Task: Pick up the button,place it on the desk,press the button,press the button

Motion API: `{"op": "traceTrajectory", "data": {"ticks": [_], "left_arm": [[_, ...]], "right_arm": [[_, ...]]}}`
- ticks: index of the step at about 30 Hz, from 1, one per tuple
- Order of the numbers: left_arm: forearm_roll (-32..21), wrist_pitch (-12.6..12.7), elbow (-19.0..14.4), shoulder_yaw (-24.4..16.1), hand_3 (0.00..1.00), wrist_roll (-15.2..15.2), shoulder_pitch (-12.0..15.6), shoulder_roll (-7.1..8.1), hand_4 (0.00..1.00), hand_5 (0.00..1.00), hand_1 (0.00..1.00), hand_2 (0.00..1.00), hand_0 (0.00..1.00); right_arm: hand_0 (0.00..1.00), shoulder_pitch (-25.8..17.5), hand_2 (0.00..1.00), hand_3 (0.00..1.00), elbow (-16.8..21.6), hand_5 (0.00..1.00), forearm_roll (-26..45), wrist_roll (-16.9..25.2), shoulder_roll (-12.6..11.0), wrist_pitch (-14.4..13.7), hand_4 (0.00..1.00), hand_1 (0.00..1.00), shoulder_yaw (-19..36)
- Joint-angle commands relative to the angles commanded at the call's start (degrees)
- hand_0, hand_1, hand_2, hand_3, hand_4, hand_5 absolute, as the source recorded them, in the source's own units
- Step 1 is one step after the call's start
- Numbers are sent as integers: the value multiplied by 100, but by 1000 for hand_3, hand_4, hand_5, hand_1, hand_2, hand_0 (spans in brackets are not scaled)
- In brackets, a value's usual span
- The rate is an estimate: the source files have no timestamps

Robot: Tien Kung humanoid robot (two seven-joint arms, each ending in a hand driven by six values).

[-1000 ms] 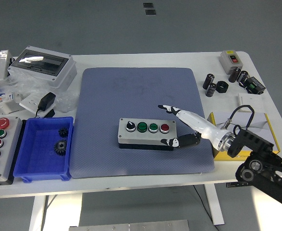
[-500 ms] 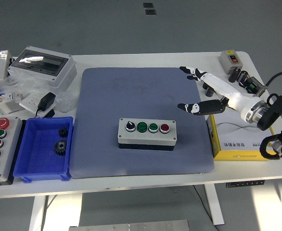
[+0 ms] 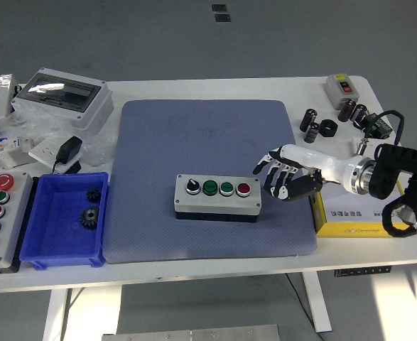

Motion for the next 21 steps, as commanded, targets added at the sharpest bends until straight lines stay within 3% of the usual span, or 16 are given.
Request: {"op": "traceTrajectory", "data": {"ticks": [7, 14, 21], "left_arm": [[14, -5, 0, 8, 595, 6, -7, -3, 604, 440, 595, 527, 626], [16, -5, 0, 14, 595, 8, -12, -2, 604, 440, 595, 528, 625], [11, -6, 0, 25, 595, 4, -12, 0, 604, 446, 595, 528, 625]], "right_arm": [[87, 305, 265, 708, -46, 2, 6, 73, 347, -176, 588, 121, -496], [79, 467, 252, 705, -473, 2, -92, 143, 699, -387, 568, 111, -794], [68, 459, 244, 705, -930, 2, -293, 174, 885, -550, 539, 108, -924]]}}
